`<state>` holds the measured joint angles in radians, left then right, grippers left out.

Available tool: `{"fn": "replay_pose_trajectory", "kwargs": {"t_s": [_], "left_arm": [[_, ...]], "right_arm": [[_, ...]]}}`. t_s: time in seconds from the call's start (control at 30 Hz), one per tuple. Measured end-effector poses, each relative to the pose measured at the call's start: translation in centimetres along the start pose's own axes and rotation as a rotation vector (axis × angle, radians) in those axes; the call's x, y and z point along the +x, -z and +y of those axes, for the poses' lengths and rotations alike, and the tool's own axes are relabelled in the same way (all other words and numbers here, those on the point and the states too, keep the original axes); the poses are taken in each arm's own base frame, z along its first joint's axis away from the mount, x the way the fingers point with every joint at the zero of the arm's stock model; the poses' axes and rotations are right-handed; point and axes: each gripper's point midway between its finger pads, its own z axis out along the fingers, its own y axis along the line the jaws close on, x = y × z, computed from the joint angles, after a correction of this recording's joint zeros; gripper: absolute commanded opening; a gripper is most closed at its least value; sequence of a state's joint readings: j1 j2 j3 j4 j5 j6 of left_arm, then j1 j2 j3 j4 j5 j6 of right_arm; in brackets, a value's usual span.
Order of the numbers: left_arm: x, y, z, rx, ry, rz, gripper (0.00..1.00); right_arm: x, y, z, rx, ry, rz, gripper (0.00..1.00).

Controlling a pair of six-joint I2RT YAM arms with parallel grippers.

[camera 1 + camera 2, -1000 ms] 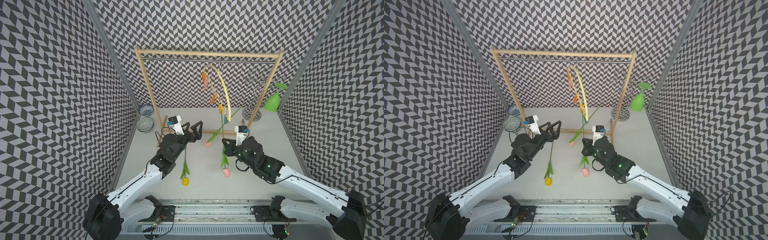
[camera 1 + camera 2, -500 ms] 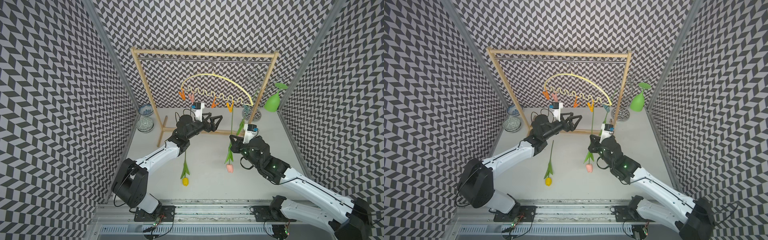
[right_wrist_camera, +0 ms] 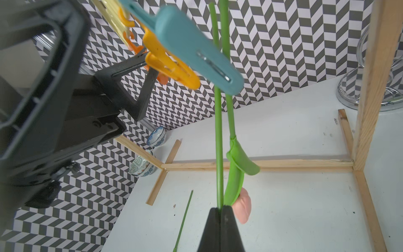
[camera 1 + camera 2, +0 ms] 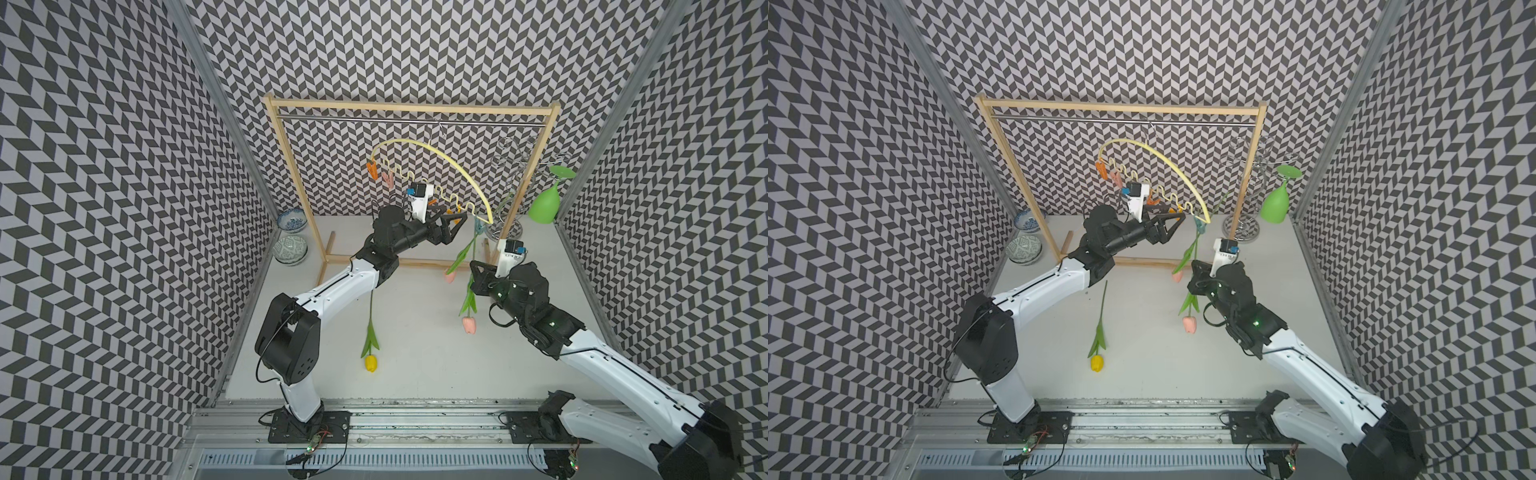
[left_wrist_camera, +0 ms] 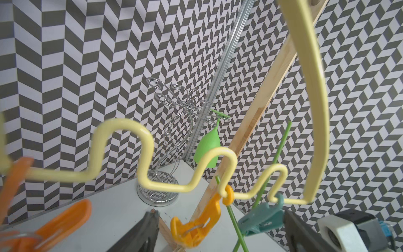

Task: Dry the flowers on a clothes hanger
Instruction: Open the clamp at the hanger, then clamp the flower onto the hanger.

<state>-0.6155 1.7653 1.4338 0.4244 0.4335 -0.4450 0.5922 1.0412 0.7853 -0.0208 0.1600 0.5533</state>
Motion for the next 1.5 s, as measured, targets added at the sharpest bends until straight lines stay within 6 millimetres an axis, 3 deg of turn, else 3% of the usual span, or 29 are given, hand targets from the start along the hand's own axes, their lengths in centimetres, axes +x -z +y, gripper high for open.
{"fn": "replay_pose_trajectory", "kwargs": {"t_s": [0.23,0.9,1.17,1.5], "left_arm": [[0.8,-0.3,0.4,-0.025,0.005,0.025,0.6],[0.6,-0.2,1.4,-0.095,0.021,0.007,0.28],[-0.1,0.2,0.7,-0.092,0.021,-0.002,0.26],[1.1,0.2,1.4,-0.143,0.021,0.04,0.27]], "right_arm": [[-0.2,-0.3,0.9,-0.035,0.01,0.009,0.0],[-0.4,-0.7,2.1,-0.088,0.007,0.019,0.0],[-1.0,-1.6,2.7,-0.117,-0.014,-0.02,0.0],[-1.5,-2.3,3.3,-0.181,-0.163,-0.08,0.0]]}}
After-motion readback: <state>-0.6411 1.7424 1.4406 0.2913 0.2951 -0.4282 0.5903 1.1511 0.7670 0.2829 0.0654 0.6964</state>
